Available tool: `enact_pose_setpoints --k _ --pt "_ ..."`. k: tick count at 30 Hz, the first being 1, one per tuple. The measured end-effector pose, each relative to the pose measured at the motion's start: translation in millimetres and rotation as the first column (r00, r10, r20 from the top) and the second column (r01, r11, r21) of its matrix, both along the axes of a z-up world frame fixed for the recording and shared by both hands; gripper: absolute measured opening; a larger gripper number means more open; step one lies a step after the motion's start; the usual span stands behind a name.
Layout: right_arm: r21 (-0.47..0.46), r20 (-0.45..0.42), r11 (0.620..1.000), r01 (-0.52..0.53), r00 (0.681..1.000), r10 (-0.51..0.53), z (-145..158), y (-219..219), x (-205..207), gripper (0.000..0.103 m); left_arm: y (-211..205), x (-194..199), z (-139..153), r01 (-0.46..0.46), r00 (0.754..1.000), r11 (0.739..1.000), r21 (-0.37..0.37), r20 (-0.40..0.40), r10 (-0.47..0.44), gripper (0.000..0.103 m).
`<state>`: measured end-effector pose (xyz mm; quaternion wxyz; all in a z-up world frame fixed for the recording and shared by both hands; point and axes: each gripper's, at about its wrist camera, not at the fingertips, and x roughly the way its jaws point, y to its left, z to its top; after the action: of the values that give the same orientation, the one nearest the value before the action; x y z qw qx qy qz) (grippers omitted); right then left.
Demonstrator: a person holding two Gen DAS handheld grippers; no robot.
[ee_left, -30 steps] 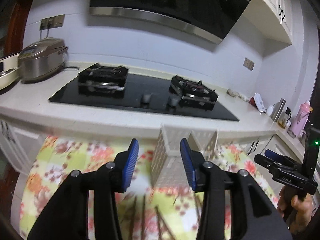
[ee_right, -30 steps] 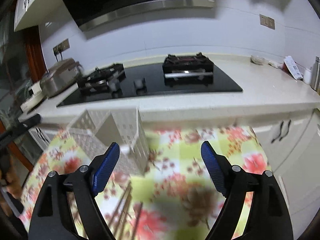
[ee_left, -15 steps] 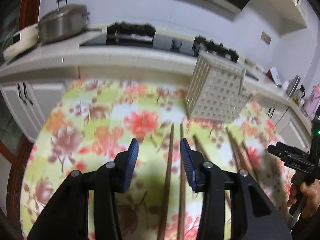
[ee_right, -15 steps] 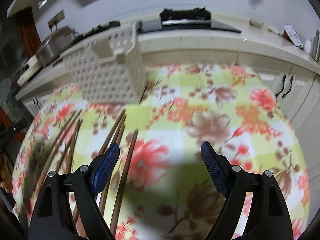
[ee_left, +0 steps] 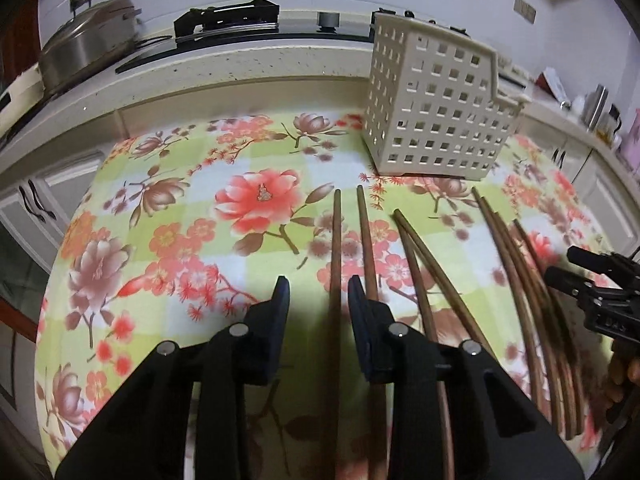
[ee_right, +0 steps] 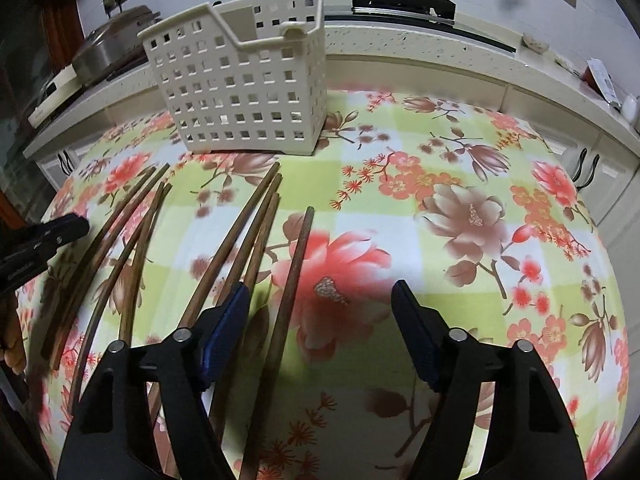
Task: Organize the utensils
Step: 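Move the right gripper back to the chopsticks and close on one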
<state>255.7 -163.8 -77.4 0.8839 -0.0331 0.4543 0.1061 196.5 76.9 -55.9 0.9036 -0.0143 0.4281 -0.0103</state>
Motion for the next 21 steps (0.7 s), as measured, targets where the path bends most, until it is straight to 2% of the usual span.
enact_pose_setpoints --k 11,12,18,21 --pt "-0.036 -0.014 0.999 -0.009 1.0 0.008 -6.9 7.0 2.7 0.053 -8.6 16.0 -8.5 0.034 0.999 0.999 0.03 -0.024 -0.033 0.029" --pt "-0.043 -0.008 0.999 -0.014 1.0 0.014 -7.0 8.1 1.9 0.048 -8.8 16.9 -9.6 0.036 0.999 0.999 0.031 -0.027 -0.035 0.029" --pt "-0.043 -0.003 0.998 -0.046 0.999 0.046 -6.2 14.9 -5.3 0.039 -14.5 19.1 -16.9 0.058 0.997 0.997 0.055 -0.047 -0.055 0.029" --pt "-0.038 0.003 0.997 -0.061 0.998 0.062 -5.8 17.8 -7.9 0.031 -15.7 20.0 -17.1 0.066 0.997 0.996 0.06 -0.05 -0.063 0.023"
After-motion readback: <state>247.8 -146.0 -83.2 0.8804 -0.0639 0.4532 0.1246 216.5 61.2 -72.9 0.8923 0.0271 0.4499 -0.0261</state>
